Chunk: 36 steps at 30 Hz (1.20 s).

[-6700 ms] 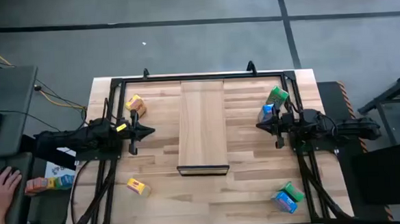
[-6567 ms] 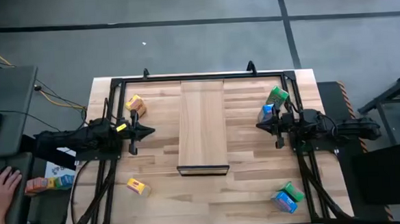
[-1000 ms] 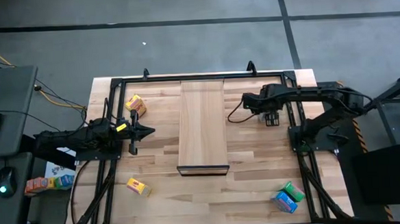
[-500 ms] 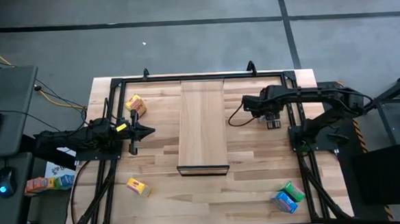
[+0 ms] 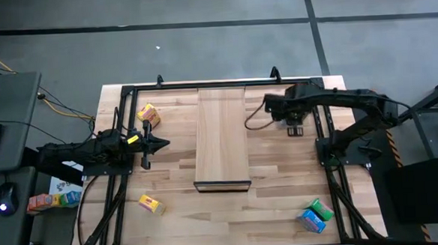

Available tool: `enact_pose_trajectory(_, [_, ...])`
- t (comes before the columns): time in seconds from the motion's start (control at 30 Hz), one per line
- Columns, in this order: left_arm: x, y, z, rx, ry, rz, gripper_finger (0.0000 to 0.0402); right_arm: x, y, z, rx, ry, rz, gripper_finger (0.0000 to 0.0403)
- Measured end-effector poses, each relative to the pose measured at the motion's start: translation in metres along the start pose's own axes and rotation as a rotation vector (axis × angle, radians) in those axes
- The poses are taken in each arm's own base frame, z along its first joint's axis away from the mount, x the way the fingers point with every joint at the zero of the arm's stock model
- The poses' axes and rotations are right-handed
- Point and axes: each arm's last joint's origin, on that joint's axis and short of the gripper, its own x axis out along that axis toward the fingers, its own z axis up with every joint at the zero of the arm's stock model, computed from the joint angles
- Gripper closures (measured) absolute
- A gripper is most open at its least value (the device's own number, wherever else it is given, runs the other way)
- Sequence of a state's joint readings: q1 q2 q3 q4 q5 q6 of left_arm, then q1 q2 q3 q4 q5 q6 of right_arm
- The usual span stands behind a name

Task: Stack cereal on shelf
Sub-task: Put the top blue cereal box on the shelf

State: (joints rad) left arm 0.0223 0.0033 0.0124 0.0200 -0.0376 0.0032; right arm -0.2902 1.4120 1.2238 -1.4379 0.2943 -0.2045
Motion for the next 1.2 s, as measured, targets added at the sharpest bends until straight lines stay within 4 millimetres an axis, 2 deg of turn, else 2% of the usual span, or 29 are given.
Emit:
enact_pose_trajectory(0.13, [0.0,0.0,0.0,0.0,0.0,0.0,0.0398,-0.054,-0.01,0.007,0.025,-0.206,-0.051,0.0304])
enact_pose_trajectory(0.3, [0.0,0.0,0.0,0.0,0.0,0.0,0.0398,-0.119,-0.017,0.003,0.034,-0.44,-0.213,0.0304])
enact_pose_trajectory(0.37, [0.0,0.0,0.0,0.0,0.0,0.0,0.0398,-0.135,-0.018,0.004,0.015,-0.529,-0.277,0.0304])
enact_pose_trajectory(0.47, [0.0,0.0,0.0,0.0,0.0,0.0,0.0398,-0.149,-0.014,0.016,-0.028,-0.622,-0.342,0.0304])
enact_pose_trajectory(0.6, [0.0,0.0,0.0,0.0,0.0,0.0,0.0398,-0.145,-0.007,0.045,-0.108,-0.602,-0.385,0.0304])
enact_pose_trajectory(0.73, [0.0,0.0,0.0,0.0,0.0,0.0,0.0398,-0.124,-0.002,0.081,-0.199,-0.465,-0.418,0.0304])
enact_pose_trajectory(0.83, [0.0,0.0,0.0,0.0,0.0,0.0,0.0398,-0.112,-0.001,0.101,-0.247,-0.363,-0.474,0.0304])
enact_pose_trajectory(1.0, [0.0,0.0,0.0,0.0,0.0,0.0,0.0398,-0.099,-0.003,0.12,-0.289,-0.255,-0.443,0.0304])
enact_pose_trajectory(1.2, [0.0,0.0,0.0,0.0,0.0,0.0,0.0398,-0.095,-0.004,0.13,-0.293,-0.233,-0.399,0.0304])
